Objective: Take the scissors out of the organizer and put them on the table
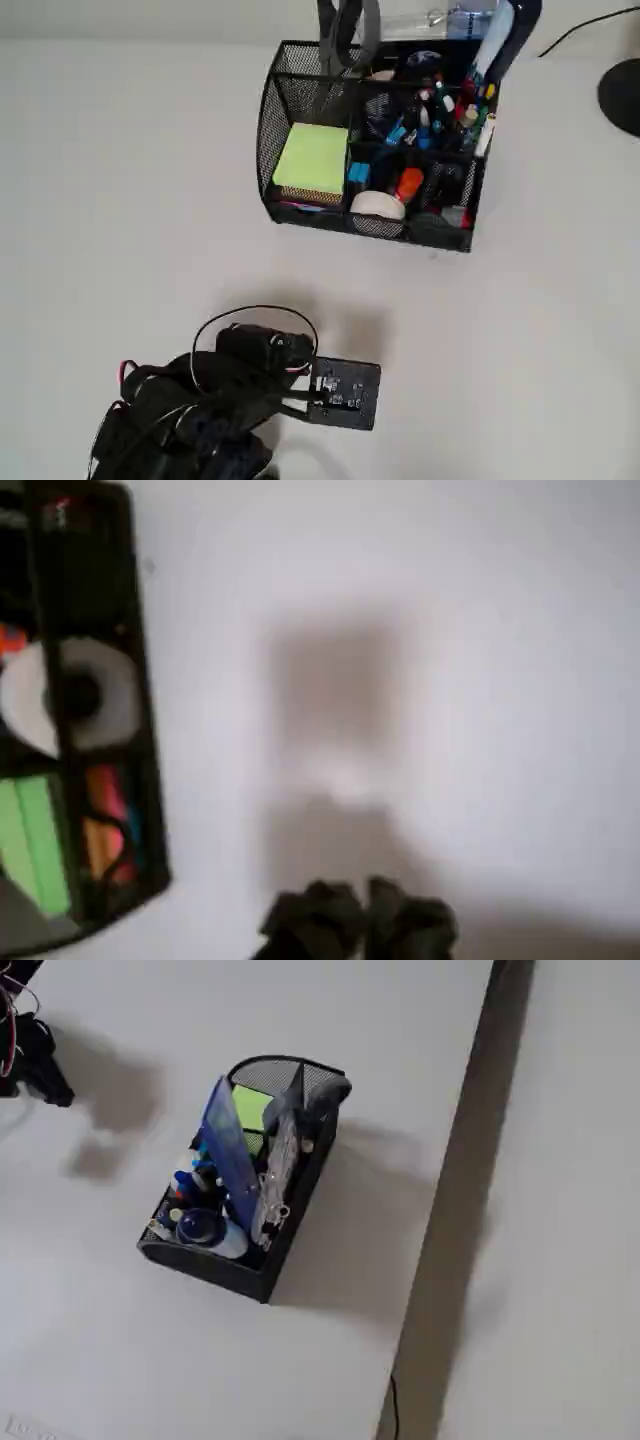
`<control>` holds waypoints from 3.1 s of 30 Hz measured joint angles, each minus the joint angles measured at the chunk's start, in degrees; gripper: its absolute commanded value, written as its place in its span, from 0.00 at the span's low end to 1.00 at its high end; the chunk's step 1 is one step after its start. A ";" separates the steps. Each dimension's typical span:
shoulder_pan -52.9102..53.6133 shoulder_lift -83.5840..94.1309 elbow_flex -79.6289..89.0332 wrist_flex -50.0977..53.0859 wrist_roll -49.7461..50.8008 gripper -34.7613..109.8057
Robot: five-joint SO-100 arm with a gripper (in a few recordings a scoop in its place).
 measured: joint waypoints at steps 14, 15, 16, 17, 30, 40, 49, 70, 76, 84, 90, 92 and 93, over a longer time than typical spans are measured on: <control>0.00 0.00 0.00 0.00 0.00 0.24; 0.00 0.00 0.00 0.00 0.00 0.24; 0.00 0.00 0.00 0.00 0.00 0.24; 0.00 0.00 0.00 0.00 0.00 0.24; 0.00 0.00 0.00 0.00 0.00 0.24; 0.00 0.00 0.00 0.00 0.00 0.24; 0.00 0.00 0.00 0.00 0.00 0.24; -2.72 -1.14 4.75 -6.94 -0.53 0.24; -3.16 -0.09 2.99 -15.82 -5.27 0.24; -10.55 -35.42 -32.87 -17.84 -9.32 0.24; -12.04 -70.40 -69.43 -15.91 -14.33 0.29; -12.04 -81.04 -81.83 -13.62 -16.70 0.37; -12.04 -86.40 -87.98 -12.57 -18.19 0.39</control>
